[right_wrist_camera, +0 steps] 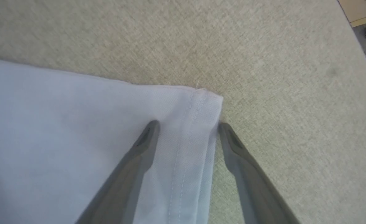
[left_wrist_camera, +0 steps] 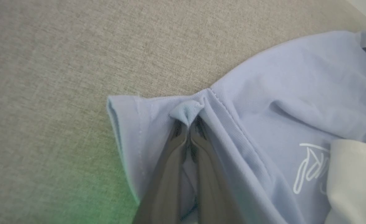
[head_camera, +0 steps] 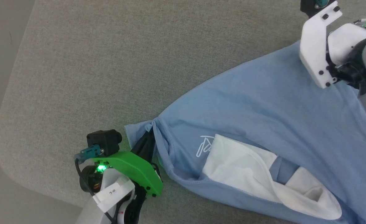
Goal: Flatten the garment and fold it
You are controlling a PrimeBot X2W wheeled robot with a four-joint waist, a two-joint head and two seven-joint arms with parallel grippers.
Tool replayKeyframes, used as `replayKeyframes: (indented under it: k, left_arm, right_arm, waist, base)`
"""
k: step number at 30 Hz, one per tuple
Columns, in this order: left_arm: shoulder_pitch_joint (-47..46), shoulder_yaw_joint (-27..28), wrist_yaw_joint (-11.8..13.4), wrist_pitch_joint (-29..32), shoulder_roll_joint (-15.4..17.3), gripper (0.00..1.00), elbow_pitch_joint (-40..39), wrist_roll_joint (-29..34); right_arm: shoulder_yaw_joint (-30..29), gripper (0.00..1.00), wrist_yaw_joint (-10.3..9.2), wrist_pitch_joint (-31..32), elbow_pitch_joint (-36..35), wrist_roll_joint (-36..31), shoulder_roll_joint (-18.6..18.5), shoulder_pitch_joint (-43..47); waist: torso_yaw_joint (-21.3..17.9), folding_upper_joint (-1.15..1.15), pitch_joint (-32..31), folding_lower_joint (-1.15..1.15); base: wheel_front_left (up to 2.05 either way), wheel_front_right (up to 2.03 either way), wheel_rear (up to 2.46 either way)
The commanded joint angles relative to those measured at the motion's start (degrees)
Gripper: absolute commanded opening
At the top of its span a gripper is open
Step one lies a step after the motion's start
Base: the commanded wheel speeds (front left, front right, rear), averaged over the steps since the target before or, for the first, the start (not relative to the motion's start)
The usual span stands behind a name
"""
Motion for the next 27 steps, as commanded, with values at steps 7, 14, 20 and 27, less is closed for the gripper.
replayKeyframes:
  k: [7, 14, 20, 27]
  left_arm:
    - [-0.6, 0.4, 0.3, 0.0, 0.6, 0.0, 1.8, 0.0]
    - [-0.1, 1.3, 1.0, 0.6, 2.0, 0.0, 1.4, 0.0]
    - [2.1, 2.7, 2.1, 1.7, 4.0, 0.0, 0.8, -0.2]
    - [5.4, 3.9, 3.4, 3.2, 5.7, 0.0, -0.5, -0.9]
  right_arm:
    - [-0.2, 0.0, -0.08, 1.0, 0.4, 3.4, -0.5, 2.3]
    - [-5.8, 0.0, -0.08, -7.3, -1.4, 5.3, 1.4, 2.9]
    - [-12.9, 0.0, -0.08, -14.8, -5.2, 8.7, 1.9, 8.3]
    - [-20.8, 0.0, -0.08, -16.8, -11.8, 12.1, 1.2, 20.9]
  waist:
    - [-0.7, 0.0, -1.0, 0.0]
    - [-4.2, 0.0, -5.9, 0.0]
    - [-9.6, 0.0, -13.1, 0.0]
    - [-15.5, 0.0, -20.1, 0.0]
  base:
    - [0.0, 0.0, 0.0]
    - [0.0, 0.0, 0.0]
    - [0.0, 0.0, 0.0]
    - [0.0, 0.0, 0.0]
